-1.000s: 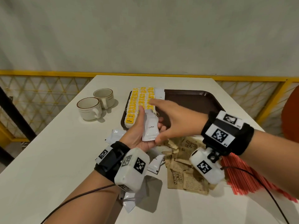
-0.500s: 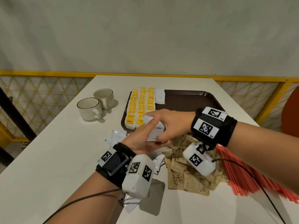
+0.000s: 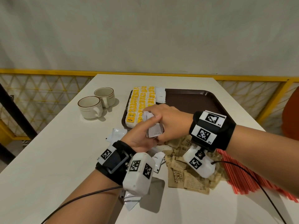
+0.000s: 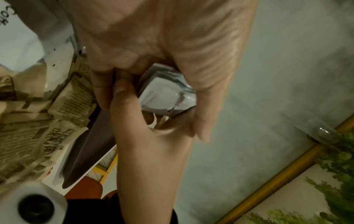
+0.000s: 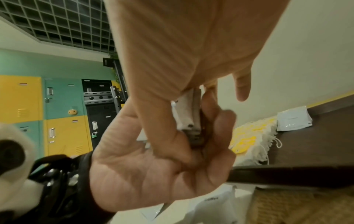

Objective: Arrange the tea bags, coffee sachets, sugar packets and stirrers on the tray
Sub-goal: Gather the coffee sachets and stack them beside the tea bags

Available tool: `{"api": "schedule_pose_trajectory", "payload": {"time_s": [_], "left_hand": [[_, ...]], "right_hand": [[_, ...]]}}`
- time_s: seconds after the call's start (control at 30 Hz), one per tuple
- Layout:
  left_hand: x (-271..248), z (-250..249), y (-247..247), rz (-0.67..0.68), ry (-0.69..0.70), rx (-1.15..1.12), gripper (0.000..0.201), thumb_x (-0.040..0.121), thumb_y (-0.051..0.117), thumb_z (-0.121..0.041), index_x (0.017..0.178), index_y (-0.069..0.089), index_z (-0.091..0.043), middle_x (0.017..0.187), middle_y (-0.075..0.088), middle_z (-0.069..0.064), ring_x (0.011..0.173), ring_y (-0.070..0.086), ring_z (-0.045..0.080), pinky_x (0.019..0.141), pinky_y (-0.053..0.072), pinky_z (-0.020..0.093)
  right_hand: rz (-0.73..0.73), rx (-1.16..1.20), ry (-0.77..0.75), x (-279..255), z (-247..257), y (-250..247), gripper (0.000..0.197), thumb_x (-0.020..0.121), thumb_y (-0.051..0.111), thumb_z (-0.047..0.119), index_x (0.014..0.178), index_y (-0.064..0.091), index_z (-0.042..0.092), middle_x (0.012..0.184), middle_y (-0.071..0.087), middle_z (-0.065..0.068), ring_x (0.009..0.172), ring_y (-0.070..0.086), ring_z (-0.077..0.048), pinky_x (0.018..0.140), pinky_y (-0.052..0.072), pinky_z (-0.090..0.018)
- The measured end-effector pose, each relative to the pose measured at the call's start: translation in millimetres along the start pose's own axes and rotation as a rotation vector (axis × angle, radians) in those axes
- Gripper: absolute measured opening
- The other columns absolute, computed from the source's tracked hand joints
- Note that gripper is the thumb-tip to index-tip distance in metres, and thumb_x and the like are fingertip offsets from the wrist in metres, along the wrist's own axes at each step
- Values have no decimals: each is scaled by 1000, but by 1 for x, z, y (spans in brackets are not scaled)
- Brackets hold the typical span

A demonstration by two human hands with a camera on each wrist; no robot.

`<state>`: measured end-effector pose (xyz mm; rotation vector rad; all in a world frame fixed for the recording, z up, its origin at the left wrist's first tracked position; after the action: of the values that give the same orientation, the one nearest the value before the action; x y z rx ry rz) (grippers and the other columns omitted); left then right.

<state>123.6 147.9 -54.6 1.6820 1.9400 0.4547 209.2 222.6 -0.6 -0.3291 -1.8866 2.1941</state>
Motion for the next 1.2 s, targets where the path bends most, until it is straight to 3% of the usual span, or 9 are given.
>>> {"api": "schedule_pose_trajectory", "payload": {"time_s": [0.13, 0.3, 0.37, 0.47, 0.6, 0.7, 0.87, 1.07, 1.2], "left_hand": [[4, 3, -5, 16, 66, 72, 47, 77, 61, -31, 121, 55, -18, 97, 67, 7, 90, 67, 17, 65, 55, 29], [4, 3, -5, -16, 95, 121, 37, 78, 68, -43, 107, 61, -22, 88, 68, 3, 83, 66, 15, 64, 51, 29], [3, 1, -3, -41, 67, 96, 50, 72, 62, -49, 111, 60, -18, 90, 69, 5, 80, 68, 16, 60, 53, 28], [4, 1, -1, -66, 9, 77, 84, 62, 57, -66, 127, 54, -13, 109, 67, 14, 97, 67, 25, 70, 55, 34], [1, 1, 3, -58, -2, 106, 84, 58, 62, -70, 123, 55, -18, 116, 66, 8, 108, 63, 18, 78, 53, 33], [1, 4, 1, -65, 16, 102, 67, 70, 72, -50, 125, 54, -17, 120, 64, 9, 113, 60, 20, 80, 53, 33], [-2, 4, 2, -26, 47, 61, 44, 73, 71, -28, 114, 59, -21, 104, 68, 6, 98, 64, 19, 67, 56, 30], [-2, -2, -2, 10, 131, 69, 25, 78, 68, -1, 101, 61, -8, 84, 64, 10, 78, 65, 19, 67, 57, 31], [2, 0, -8, -84, 172, 180, 31, 79, 59, 19, 87, 57, -11, 72, 55, 3, 67, 58, 10, 72, 52, 27]], "right_hand": [[0, 37, -3, 0, -1, 1, 101, 66, 80, 46, 146, 22, 25, 139, 42, 7, 125, 40, -19, 101, 39, -44], [-82, 90, -18, -2, -3, 4, 95, 67, 80, 45, 143, 30, 20, 140, 38, 4, 128, 37, -18, 103, 38, -47], [-85, 99, -17, -4, -3, 5, 102, 63, 83, 49, 144, 29, 19, 143, 36, 3, 131, 35, -18, 105, 37, -46], [-78, 45, -17, -5, -1, 8, 105, 59, 84, 53, 142, 29, 19, 142, 37, 2, 126, 38, -20, 102, 38, -43], [-89, 34, -35, -1, -2, 10, 90, 70, 77, 48, 143, 31, 22, 140, 42, 3, 125, 40, -18, 101, 39, -45], [-69, 90, -54, 0, -4, 5, 87, 71, 76, 43, 143, 31, 29, 140, 43, 12, 123, 42, -13, 100, 40, -42], [-56, 67, -65, 0, -1, 4, 76, 69, 77, 40, 133, 39, 28, 104, 49, 19, 95, 48, -5, 85, 48, -37], [-15, 101, -47, -7, -15, -6, 109, 65, 83, 48, 150, 19, 28, 150, 30, 5, 136, 28, -17, 111, 30, -47], [-129, 262, -139, -17, -25, -21, 70, 75, 67, 49, 139, 42, 31, 137, 43, 9, 129, 35, -7, 111, 30, -35]]}}
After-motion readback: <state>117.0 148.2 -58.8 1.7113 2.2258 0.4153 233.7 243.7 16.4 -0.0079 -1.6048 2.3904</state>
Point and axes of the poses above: each hand's wrist, its own x-axis towards the middle knuckle, its own y-axis out of the palm, z = x × y, the point moved 2 cm from there along x, towards the middle knuckle
